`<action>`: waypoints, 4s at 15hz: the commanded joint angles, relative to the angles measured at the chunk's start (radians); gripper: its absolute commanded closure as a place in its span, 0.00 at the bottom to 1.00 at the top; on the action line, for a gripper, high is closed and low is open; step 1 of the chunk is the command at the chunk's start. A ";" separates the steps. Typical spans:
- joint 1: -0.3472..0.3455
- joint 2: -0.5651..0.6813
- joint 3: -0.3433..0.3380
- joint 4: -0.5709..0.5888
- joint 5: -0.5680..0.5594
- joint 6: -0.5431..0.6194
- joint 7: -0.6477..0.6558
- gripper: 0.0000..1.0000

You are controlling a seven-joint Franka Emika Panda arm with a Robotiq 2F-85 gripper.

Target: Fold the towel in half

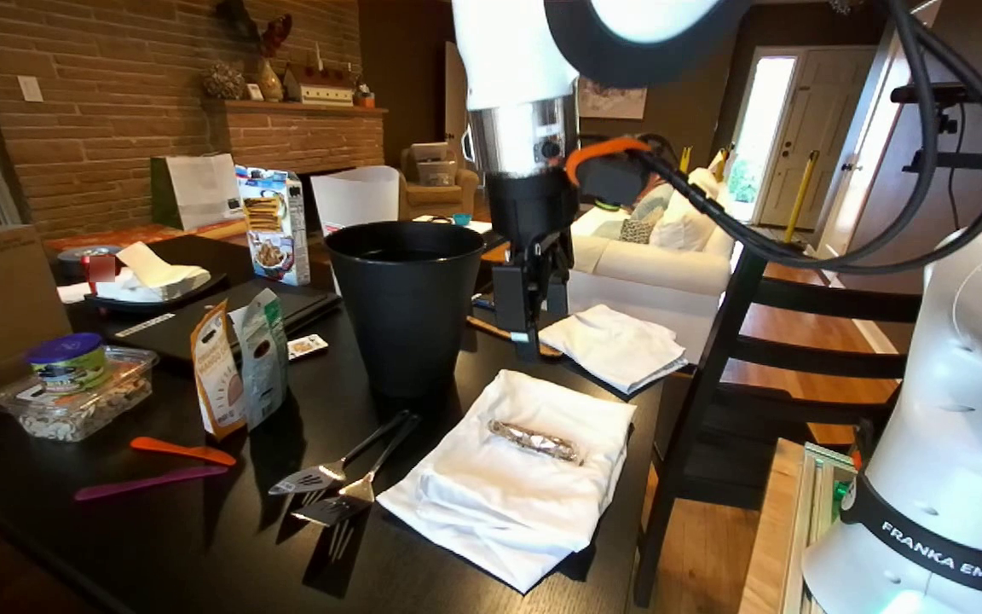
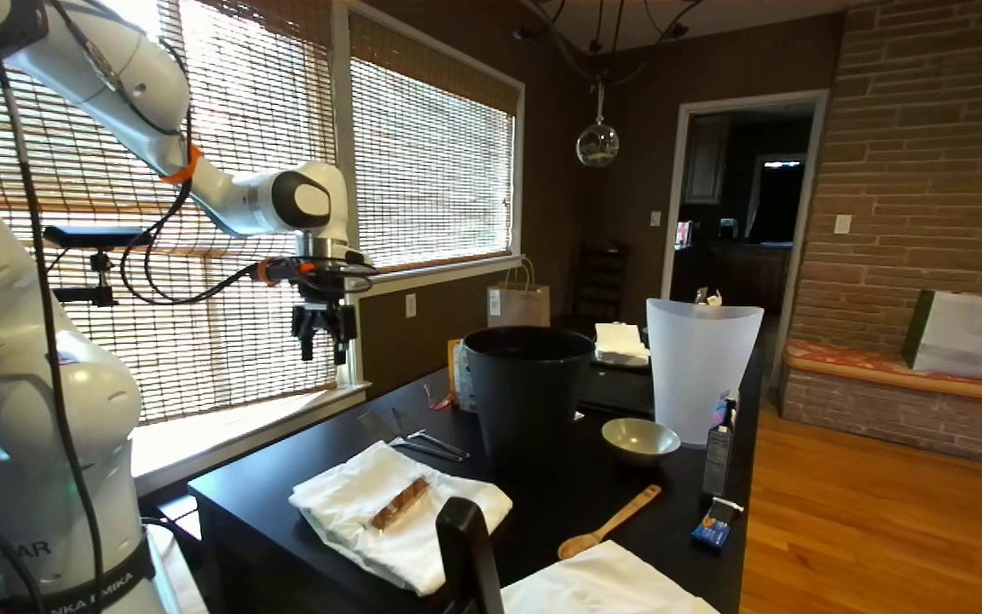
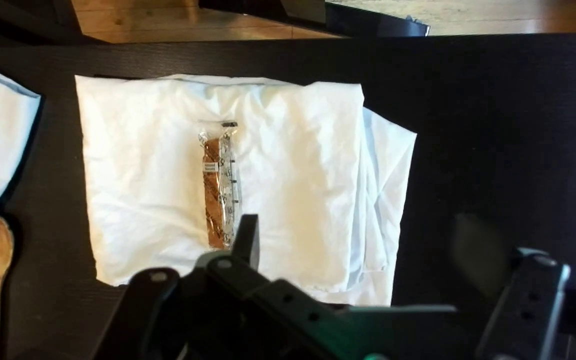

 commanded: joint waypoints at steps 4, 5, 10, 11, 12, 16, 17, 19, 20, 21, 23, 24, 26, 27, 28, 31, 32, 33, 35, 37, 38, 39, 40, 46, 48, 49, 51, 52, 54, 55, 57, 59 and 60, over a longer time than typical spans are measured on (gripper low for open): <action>-0.007 0.069 0.040 -0.158 -0.084 0.217 0.145 0.00; -0.004 0.088 0.040 -0.172 -0.083 0.239 0.154 0.00; 0.008 0.073 0.020 -0.150 -0.057 0.193 0.116 0.00; 0.008 0.071 0.020 -0.150 -0.057 0.193 0.116 0.00; 0.008 0.071 0.020 -0.150 -0.057 0.193 0.116 0.00; 0.011 0.115 0.042 -0.166 -0.080 0.271 0.142 0.00; 0.008 0.131 0.052 -0.175 -0.102 0.316 0.157 0.00; 0.003 0.172 0.071 -0.189 -0.151 0.404 0.187 0.00; -0.004 0.197 0.084 -0.192 -0.193 0.443 0.224 0.00; -0.009 0.221 0.096 -0.192 -0.242 0.476 0.260 0.00; -0.015 0.265 0.106 -0.194 -0.334 0.532 0.338 0.00; -0.018 0.289 0.110 -0.194 -0.395 0.555 0.393 0.00; -0.011 0.334 0.101 -0.186 -0.491 0.590 0.487 0.00; -0.007 0.360 0.093 -0.179 -0.547 0.604 0.544 0.00; 0.000 0.382 0.084 -0.172 -0.592 0.612 0.592 0.00; -0.013 0.458 0.089 -0.145 -0.710 0.629 0.729 0.00; -0.011 0.489 0.084 -0.136 -0.723 0.643 0.759 0.00; -0.010 0.512 0.078 -0.129 -0.743 0.656 0.790 0.00; -0.007 0.560 0.061 -0.107 -0.786 0.669 0.839 0.00; -0.002 0.607 0.042 -0.080 -0.822 0.681 0.870 0.00; 0.000 0.628 0.033 -0.065 -0.834 0.686 0.877 0.00; 0.002 0.645 0.025 -0.054 -0.846 0.691 0.884 0.00; 0.004 0.664 0.017 -0.040 -0.854 0.699 0.891 0.00; 0.018 0.734 0.007 0.009 -0.852 0.738 0.904 0.00; 0.024 0.749 0.005 0.019 -0.852 0.745 0.905 0.00; 0.026 0.754 0.004 0.023 -0.852 0.745 0.905 0.00; 0.031 0.762 0.003 0.030 -0.851 0.739 0.904 0.04; 0.030 0.762 0.004 0.030 -0.846 0.737 0.899 0.26; 0.029 0.760 0.005 0.029 -0.840 0.732 0.892 0.31; 0.029 0.758 0.006 0.031 -0.838 0.729 0.887 0.39; 0.029 0.753 0.007 0.029 -0.832 0.720 0.881 0.54; 0.025 0.746 0.009 0.025 -0.825 0.713 0.873 0.66; 0.023 0.743 0.011 0.024 -0.821 0.708 0.868 0.74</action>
